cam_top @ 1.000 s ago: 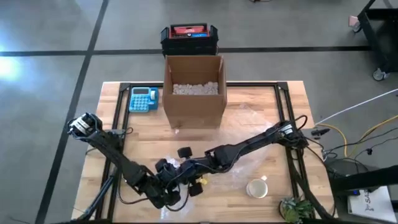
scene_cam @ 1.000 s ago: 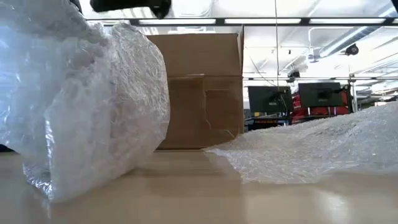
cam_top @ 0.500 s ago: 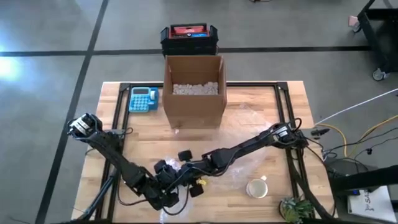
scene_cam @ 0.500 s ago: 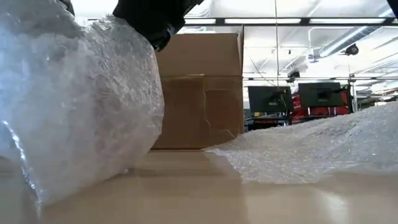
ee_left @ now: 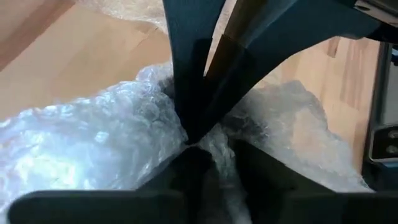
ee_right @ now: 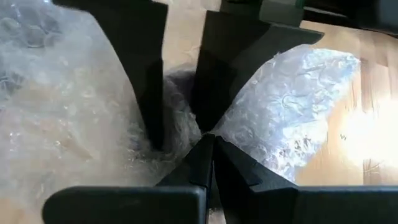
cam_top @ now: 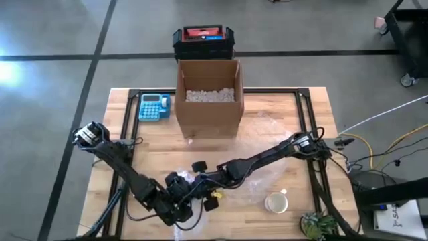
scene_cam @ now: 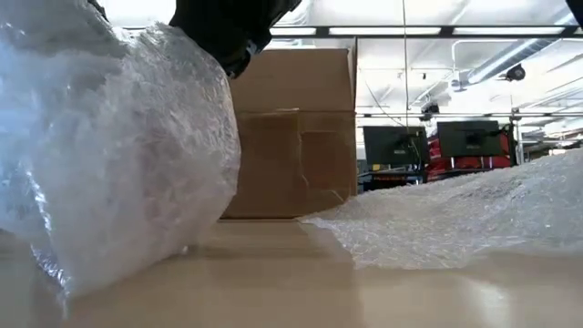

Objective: Wrap mug
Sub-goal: Wrap the purple mug with transparent bubble wrap

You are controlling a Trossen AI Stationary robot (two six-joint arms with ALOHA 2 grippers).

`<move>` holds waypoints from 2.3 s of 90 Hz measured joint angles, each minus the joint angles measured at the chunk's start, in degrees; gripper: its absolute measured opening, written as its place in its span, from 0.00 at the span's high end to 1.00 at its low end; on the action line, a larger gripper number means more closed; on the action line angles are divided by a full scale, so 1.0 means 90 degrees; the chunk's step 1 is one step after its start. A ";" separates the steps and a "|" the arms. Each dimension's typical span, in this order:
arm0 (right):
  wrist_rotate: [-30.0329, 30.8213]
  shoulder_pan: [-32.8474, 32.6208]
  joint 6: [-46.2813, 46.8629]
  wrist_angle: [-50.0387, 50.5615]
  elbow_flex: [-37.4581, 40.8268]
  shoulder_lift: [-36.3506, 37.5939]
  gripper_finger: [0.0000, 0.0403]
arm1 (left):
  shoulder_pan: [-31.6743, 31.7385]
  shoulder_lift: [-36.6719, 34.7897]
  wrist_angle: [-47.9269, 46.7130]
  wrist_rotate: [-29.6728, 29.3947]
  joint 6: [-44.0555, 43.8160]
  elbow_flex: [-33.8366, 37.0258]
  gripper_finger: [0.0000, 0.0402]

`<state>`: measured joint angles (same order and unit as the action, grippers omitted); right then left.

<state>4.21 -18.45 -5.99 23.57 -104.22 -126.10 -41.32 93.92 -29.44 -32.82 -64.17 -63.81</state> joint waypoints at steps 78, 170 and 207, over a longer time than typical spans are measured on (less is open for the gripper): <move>-0.0020 -0.0001 -0.0003 -0.0033 0.0002 -0.0022 0.99 | -0.0033 -0.1068 -0.0451 0.0636 0.0299 -0.0024 0.69; -0.0020 -0.0006 -0.0008 -0.0031 0.0002 -0.0017 0.99 | -0.1375 0.0173 0.0067 0.0488 -0.1971 -0.0012 0.88; -0.0017 -0.0003 0.0152 -0.0033 0.0002 -0.0014 0.99 | -0.0719 0.0103 0.0448 -0.1408 -0.0108 -0.0008 0.95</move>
<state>4.05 -18.48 -4.62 23.27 -104.20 -126.23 -47.79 94.85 -25.41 -45.49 -65.14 -63.88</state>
